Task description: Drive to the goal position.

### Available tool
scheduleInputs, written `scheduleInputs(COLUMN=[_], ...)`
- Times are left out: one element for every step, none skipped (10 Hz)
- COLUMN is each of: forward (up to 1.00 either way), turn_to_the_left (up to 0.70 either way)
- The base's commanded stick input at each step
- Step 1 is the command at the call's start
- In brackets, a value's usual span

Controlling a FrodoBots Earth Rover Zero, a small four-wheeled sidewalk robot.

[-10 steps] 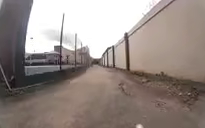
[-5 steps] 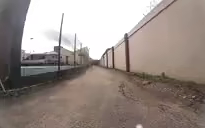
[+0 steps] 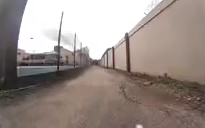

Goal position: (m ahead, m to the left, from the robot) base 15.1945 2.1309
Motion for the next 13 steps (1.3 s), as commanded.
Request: scheduleInputs(forward=[0.30, 0.30, 0.30, 0.30, 0.30, 0.30, 0.30, 0.30, 0.30, 0.30, 0.30, 0.30, 0.30], turn_to_the_left=[0.00, 0.00, 0.00, 0.00, 0.00, 0.00, 0.00, 0.00, 0.00, 0.00, 0.00, 0.00, 0.00])
